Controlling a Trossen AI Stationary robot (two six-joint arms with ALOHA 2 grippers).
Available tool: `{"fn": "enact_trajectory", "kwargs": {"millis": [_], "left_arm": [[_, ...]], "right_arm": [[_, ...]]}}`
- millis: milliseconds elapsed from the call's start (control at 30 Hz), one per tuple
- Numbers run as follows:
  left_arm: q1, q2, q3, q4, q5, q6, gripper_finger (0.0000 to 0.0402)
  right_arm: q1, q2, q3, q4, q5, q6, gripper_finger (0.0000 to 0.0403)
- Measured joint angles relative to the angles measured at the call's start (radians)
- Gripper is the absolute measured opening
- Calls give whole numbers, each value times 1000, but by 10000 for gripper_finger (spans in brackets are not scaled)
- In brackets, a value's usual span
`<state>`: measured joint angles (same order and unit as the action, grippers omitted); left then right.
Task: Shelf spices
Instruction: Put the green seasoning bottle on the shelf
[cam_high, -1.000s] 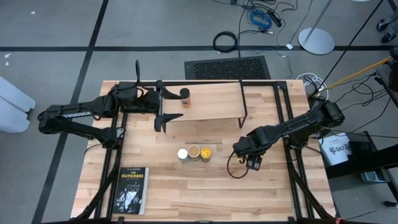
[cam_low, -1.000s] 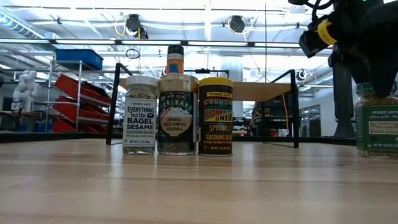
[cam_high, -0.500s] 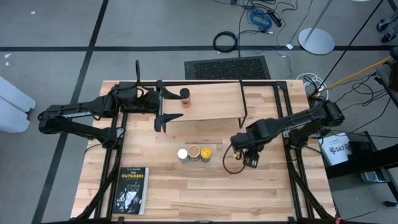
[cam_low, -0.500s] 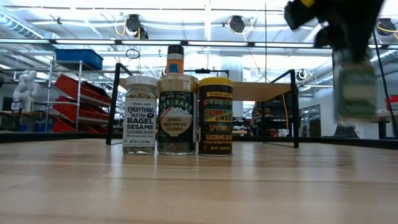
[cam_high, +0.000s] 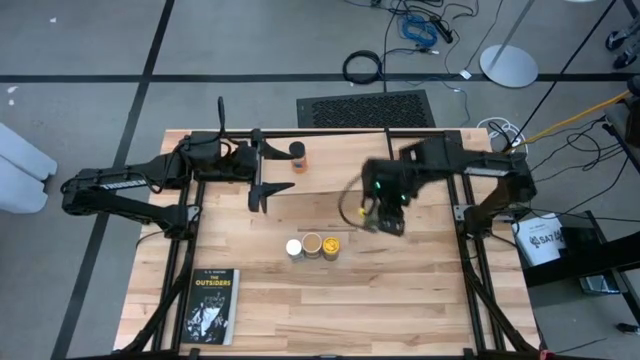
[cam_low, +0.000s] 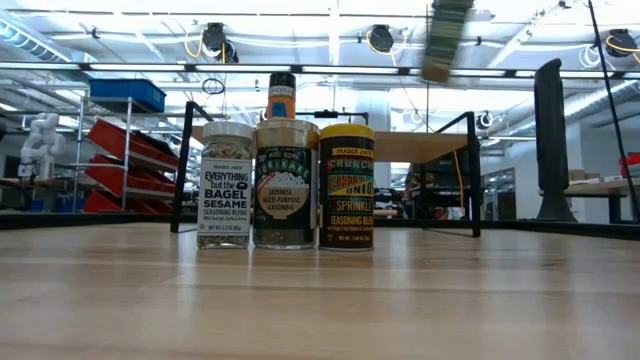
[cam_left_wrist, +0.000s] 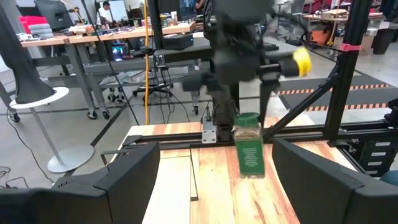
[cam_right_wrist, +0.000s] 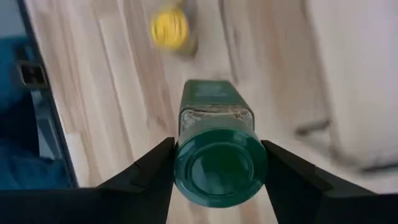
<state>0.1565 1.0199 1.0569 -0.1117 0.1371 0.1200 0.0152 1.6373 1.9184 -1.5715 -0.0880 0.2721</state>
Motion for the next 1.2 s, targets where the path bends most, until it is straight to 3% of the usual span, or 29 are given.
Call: {"fn": "enact_trajectory", "kwargs": {"millis": [233,367,867,1200], "left_arm": [[0,0,0,-1,0,0,321],[0,0,0,-4,0,0,321],[0,0,0,-51,-23,-2,321],[0,0,0,-52,-36,-2,321]], "right_arm": [[-127,179,295,1,-13,-244,199],[-184,250,388,1,-15,-343,199],[-330,293,413,0,139,-551,199],[-335,287,417,-3,139,-565,199]]}}
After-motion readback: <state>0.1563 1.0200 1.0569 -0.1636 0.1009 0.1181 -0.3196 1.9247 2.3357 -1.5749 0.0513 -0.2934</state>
